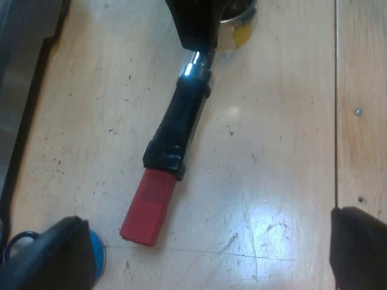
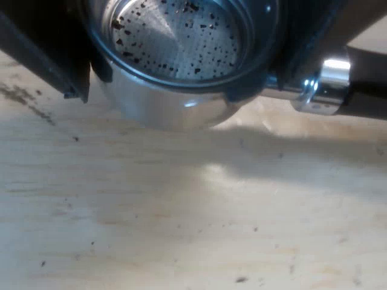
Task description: Put the handle in the coffee machine
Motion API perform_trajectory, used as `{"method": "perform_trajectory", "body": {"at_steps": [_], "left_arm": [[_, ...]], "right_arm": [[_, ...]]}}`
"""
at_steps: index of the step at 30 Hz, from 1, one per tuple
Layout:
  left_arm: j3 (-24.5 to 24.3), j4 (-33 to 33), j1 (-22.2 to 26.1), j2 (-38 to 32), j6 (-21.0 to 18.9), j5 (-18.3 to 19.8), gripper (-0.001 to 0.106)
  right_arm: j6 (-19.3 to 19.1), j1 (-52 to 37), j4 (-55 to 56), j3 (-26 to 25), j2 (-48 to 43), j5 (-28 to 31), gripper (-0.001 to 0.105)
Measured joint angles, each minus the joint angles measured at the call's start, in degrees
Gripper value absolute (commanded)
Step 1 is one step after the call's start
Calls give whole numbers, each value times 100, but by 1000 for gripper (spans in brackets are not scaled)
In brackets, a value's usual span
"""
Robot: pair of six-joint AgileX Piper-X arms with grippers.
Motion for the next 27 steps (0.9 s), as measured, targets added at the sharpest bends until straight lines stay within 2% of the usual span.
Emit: {"method": "perform_trajectory", "body": {"at_steps": [1, 4, 17, 27], "left_arm": [[0, -1, 0, 74, 49, 0, 80], [0, -1, 0, 250, 174, 0, 80], [0, -112, 0, 636, 839, 58, 80], [0, -422, 0, 1169, 896, 84, 80]], "right_arm": [[-220, 0, 192, -130, -3, 3, 0], [-450, 0, 346, -243, -3, -11, 0], [-824, 0, 521, -566, -3, -57, 0], [-893, 0, 646, -564, -63, -292, 0]]}}
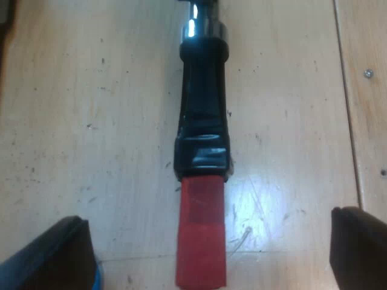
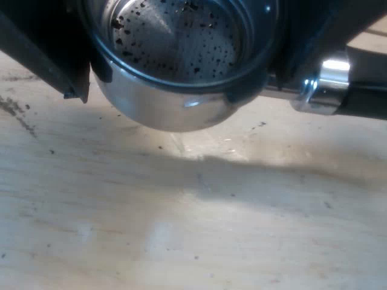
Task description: Put the handle in the coffee machine
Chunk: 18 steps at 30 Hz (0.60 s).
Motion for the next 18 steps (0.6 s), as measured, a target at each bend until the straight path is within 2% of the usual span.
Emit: {"method": "perform_trajectory", "body": {"at_steps": [2, 4, 6, 14, 18], "left_arm": [[0, -9, 0, 72, 0, 37, 80], [0, -81, 0, 217, 0, 294, 80], [0, -159, 0, 299, 0, 347, 80], [0, -433, 0, 615, 34, 363, 80], [0, -437, 0, 730, 286, 363, 80]], "right_arm": [[-3, 0, 0, 0, -77, 0, 0], [-3, 0, 12, 0, -217, 0, 0], [-3, 0, 12, 0, -298, -46, 0], [-3, 0, 38, 0, -435, -238, 0], [-3, 0, 36, 0, -518, -251, 0]]}}
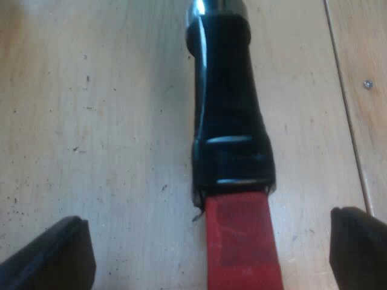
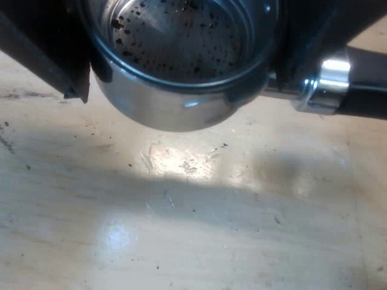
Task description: Put the handle in the coffee machine
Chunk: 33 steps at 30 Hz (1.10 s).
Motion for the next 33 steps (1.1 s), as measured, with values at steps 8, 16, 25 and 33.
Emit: {"method": "perform_trajectory", "body": {"at_steps": [8, 16, 25, 33], "left_arm": [[0, -8, 0, 234, 215, 168, 80], [0, -125, 0, 324, 230, 308, 80], [253, -249, 0, 329, 230, 316, 80], [253, -438, 0, 329, 230, 331, 80]], "right_arm": [[-13, 0, 0, 0, -105, 0, 0], [-13, 0, 0, 0, -105, 0, 0], [-13, 0, 0, 0, -105, 0, 0], [-13, 0, 0, 0, -105, 0, 0]]}}
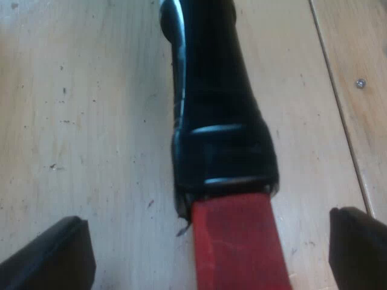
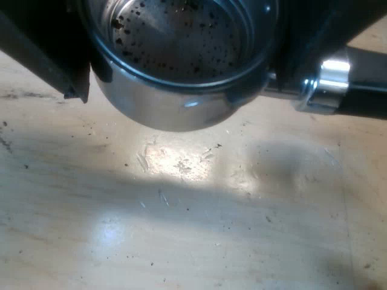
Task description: Put the handle in the coffee machine
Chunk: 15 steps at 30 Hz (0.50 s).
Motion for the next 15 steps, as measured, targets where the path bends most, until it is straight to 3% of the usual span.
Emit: {"method": "perform_trajectory", "body": {"at_steps": [15], "left_arm": [[0, -185, 0, 0, -25, 175, 78]], "right_arm": [[0, 0, 0, 0, 0, 0, 0]]}}
